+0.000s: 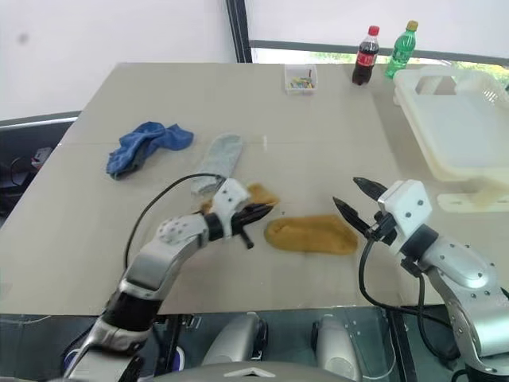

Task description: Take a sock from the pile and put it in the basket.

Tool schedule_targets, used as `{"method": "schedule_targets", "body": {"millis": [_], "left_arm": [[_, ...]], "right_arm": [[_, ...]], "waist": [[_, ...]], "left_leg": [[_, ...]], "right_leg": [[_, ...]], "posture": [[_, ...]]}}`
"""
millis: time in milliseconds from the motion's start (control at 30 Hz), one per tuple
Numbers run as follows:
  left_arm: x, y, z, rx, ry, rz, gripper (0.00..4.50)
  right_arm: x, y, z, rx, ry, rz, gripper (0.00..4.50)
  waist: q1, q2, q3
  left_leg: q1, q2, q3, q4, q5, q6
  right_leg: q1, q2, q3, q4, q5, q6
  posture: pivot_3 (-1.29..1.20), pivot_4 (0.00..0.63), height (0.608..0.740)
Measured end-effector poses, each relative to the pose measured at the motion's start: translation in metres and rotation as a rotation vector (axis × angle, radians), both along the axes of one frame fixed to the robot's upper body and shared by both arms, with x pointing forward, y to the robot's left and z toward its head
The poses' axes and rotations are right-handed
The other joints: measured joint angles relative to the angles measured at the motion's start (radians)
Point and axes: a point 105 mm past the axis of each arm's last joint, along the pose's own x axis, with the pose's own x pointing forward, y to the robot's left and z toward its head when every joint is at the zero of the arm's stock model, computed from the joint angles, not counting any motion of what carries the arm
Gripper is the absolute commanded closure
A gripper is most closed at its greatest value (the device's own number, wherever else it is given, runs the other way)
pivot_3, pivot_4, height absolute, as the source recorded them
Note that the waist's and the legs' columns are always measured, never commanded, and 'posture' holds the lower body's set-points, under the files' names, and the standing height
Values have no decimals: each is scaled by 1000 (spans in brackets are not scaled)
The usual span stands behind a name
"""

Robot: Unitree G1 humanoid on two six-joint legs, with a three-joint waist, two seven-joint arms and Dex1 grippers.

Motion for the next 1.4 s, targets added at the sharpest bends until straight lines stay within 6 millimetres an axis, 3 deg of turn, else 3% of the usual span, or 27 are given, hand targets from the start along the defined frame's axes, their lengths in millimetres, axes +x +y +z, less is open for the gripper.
{"method": "schedule_targets", "body": {"millis": [133, 233, 367, 500, 600, 700, 733, 900, 1000, 1167, 1267, 1400], "left_arm": [[43, -22, 13, 32, -33, 52, 4433], [56, -40, 23, 29, -56, 34, 4433], [45, -70, 16, 45, -33, -122, 4433], [33, -80, 10, 61, -7, -216, 4433], [29, -79, 8, 49, -5, -226, 3615], [27, -71, 15, -8, 5, -197, 2334], [26, -70, 16, -15, 5, -196, 2128], [27, -28, 54, -186, 37, -53, 2128], [30, -7, 60, -248, 63, 42, 2128], [34, 19, 35, -209, 126, 226, 2128], [41, 34, 29, -146, 91, 340, 2128], [42, 52, 20, -92, 77, 407, 2128]], "right_arm": [[-2, -1, 2, -3, -1, -21, 1862], [-3, -2, 3, -2, -2, -33, 1862], [-3, -2, 3, -1, -2, -42, 1862], [-4, -2, 1, 1, 9, -48, 1862], [-3, -3, -8, 10, 93, -63, 1862], [12, -16, -23, -15, 184, -138, 1862], [14, -17, -24, -17, 191, -147, 1862], [49, -16, -30, 10, 273, -261, 1862], [65, -10, -36, 6, 324, -306, 1862], [88, 13, -56, 50, 434, -303, 1862], [95, 18, -68, 73, 491, -308, 1862], [100, 30, -66, 106, 513, -270, 1862]], "waist": [[2, 0, 0], [-1, 0, 0], [-1, 0, 0], [-1, 0, 0], [-1, 0, 0], [-4, 0, 0], [-3, 0, 0], [-22, 0, 0], [-24, 0, 0], [-17, 0, 0], [-17, 0, 0], [-24, 0, 0]], "left_leg": [[0, -1, 0, 1, 0, 0], [-1, -1, 0, 1, 2, -3], [-2, -1, 0, 0, 2, -4], [-2, 0, 0, 0, 2, -3], [-1, 0, 0, 0, 2, -3], [-1, 0, 0, 1, 2, -3], [-1, 0, 0, 1, 2, -3], [-2, 4, 0, 0, 3, -4], [-1, 3, 0, 1, 3, -4], [-2, 0, -1, 0, 3, -4], [-2, -1, -1, 0, 3, -4], [-2, -1, 0, -1, 3, -4]], "right_leg": [[0, 0, 0, 1, 0, 0], [0, 0, 0, -1, 0, 0], [-1, 0, 1, -2, 0, 0], [-1, 1, 1, -1, 0, 0], [-1, 1, 1, 0, 0, 0], [-1, 0, 2, 0, 0, 0], [-1, 0, 2, 0, 0, 0], [-3, 1, 2, 0, 0, 0], [-3, 1, 3, 1, 0, 0], [-3, 0, 2, 0, 0, 0], [-3, -1, 3, 0, 0, 0], [-5, -1, 4, 0, 0, 0]], "posture": [[0, 150, 740], [0, 150, 740], [0, 150, 740], [0, 150, 740], [0, 150, 740], [0, 150, 740], [0, 150, 740], [0, 150, 740], [0, 150, 740], [0, 150, 740], [0, 150, 740], [0, 150, 740]]}}
